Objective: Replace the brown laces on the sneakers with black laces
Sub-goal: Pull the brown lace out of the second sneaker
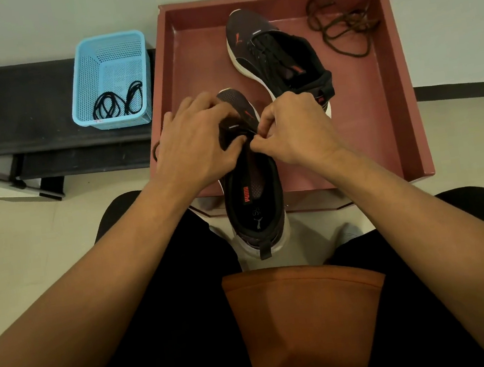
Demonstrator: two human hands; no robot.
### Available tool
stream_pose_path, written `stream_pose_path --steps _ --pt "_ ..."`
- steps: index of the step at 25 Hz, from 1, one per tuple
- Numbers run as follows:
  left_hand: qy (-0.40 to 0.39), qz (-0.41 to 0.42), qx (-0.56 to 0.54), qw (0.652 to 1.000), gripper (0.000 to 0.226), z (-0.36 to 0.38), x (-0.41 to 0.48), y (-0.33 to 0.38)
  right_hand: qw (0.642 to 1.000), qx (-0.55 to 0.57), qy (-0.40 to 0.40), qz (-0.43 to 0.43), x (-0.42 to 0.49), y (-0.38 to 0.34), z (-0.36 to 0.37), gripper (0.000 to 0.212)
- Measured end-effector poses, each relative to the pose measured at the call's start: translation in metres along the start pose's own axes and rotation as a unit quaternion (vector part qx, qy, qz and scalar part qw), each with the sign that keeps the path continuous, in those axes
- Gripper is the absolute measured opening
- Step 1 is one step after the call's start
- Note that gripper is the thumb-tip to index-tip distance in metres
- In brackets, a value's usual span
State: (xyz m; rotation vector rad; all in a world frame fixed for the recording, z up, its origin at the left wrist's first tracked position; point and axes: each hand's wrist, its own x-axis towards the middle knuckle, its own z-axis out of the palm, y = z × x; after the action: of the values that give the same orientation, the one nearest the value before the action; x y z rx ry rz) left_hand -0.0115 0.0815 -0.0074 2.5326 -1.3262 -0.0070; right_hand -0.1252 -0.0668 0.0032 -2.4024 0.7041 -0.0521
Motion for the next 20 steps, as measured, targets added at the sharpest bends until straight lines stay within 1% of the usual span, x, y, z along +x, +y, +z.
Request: stream_pose_path --steps 2,4,6,9,12,14,17,20 --pt "0.006 0.014 0.003 1.000 0.023 0.000 0.003 0.005 1.000 -0.019 0.003 0.006 0.001 0.000 0.002 0.016" --pt "0.014 0.016 -0.001 1.000 0.015 0.000 0.005 0.006 0.999 -0.036 0.020 0.008 0.002 0.000 0.006 0.023" --pt "0.011 0.018 -0.002 1.000 0.013 0.001 0.006 0.007 0.998 -0.046 0.042 0.014 0.004 0.001 0.009 0.028" --pt "0.009 0.023 -0.022 0.999 0.013 0.000 0.004 0.011 0.998 -0.036 0.052 0.016 0.004 0.000 0.011 0.021" --pt "-0.004 -0.011 -0.048 0.999 0.008 -0.004 0.001 0.010 0.998 -0.029 0.054 0.008 0.002 -0.002 0.013 0.018" --pt "-0.007 -0.039 -0.087 0.995 0.008 -0.008 -0.003 0.006 0.998 -0.037 0.059 0.008 0.002 -0.001 0.013 0.019" --pt "0.032 -0.082 -0.145 0.986 0.010 -0.013 -0.006 -0.003 0.997 -0.035 0.062 0.007 0.003 0.001 0.012 0.019" --pt "0.072 -0.090 -0.156 0.981 0.009 -0.012 -0.003 -0.007 0.998 -0.022 0.060 -0.002 0.002 0.003 0.011 0.020"
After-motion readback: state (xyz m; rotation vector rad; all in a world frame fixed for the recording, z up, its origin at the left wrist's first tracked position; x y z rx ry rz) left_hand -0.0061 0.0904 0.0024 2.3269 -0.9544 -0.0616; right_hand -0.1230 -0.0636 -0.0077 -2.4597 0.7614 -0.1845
